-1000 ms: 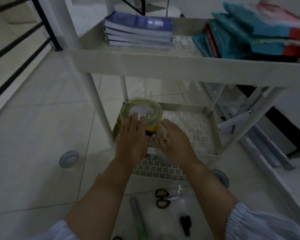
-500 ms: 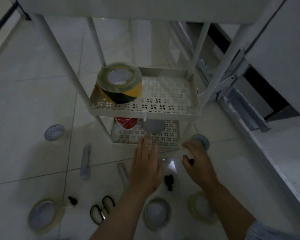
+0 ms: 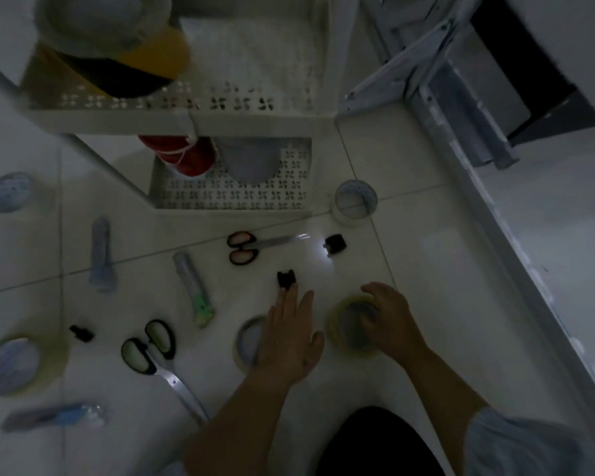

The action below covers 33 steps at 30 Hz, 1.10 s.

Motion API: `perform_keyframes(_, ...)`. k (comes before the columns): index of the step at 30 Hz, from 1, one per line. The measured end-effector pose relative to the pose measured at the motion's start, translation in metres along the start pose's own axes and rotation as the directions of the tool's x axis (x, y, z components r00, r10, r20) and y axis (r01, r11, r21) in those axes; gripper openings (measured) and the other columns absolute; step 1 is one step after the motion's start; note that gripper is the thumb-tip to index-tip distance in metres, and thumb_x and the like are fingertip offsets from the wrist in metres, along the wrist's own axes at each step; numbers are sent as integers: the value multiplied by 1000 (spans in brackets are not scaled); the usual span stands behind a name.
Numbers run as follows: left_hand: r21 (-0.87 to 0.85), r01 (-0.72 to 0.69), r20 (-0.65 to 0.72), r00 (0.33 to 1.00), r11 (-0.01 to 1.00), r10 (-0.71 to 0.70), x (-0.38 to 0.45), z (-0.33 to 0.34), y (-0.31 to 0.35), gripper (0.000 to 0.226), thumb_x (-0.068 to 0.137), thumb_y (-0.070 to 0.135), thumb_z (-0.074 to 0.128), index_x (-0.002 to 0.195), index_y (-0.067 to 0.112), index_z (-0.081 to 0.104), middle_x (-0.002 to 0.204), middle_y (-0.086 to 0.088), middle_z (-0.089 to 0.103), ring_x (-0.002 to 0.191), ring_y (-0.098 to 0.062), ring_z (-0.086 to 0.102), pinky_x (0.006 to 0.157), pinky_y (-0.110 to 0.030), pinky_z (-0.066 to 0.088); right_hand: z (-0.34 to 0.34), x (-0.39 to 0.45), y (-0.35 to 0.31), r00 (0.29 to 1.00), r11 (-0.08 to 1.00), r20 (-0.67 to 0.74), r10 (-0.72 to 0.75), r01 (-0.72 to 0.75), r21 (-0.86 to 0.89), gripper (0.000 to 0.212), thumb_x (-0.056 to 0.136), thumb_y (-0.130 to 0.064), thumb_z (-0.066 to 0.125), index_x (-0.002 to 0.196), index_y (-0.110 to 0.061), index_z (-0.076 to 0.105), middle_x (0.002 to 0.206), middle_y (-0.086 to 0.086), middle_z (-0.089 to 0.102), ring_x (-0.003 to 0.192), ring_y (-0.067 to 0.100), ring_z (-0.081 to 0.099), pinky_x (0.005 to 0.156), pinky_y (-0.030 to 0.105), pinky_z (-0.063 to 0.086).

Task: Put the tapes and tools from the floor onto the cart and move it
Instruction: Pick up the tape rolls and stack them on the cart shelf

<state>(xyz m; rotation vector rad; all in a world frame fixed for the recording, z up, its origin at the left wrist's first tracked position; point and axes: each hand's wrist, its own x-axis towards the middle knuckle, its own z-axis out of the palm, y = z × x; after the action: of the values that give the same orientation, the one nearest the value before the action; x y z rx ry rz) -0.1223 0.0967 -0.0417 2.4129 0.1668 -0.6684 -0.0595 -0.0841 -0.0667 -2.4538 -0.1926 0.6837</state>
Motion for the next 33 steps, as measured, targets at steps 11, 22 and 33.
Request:
perform_keyframes(11,-508,192,255,965,840,-66,-17,42,30,74,91,25,52,144,9,4,147,9,9,137,-8,15,113,-16,14,19,-23,12,959,938,-90,269,-240,250,25,80,-4,57,105,-2,54,113,24,57,103,34,55,73,26,37)
perform_keyframes(22,-737,52,-22,995,674,-100,-37,-1,41,57,86,8,57,137,19,31,129,6,43,120,-10,44,79,-2,37,-15,-46,-39,985,891,-163,57,23,453,52,83,-5,64,130,-13,45,123,4,42,115,22,47,98,36,43)
perform_keyframes(33,-563,-313,-450,892,765,34,-57,-119,29,79,85,28,59,143,38,7,157,6,5,144,-13,10,113,-19,26,-71,-45,-186,910,718,-333,-247,403,567,58,79,1,65,122,-30,43,109,-20,52,94,-9,56,75,10,50)
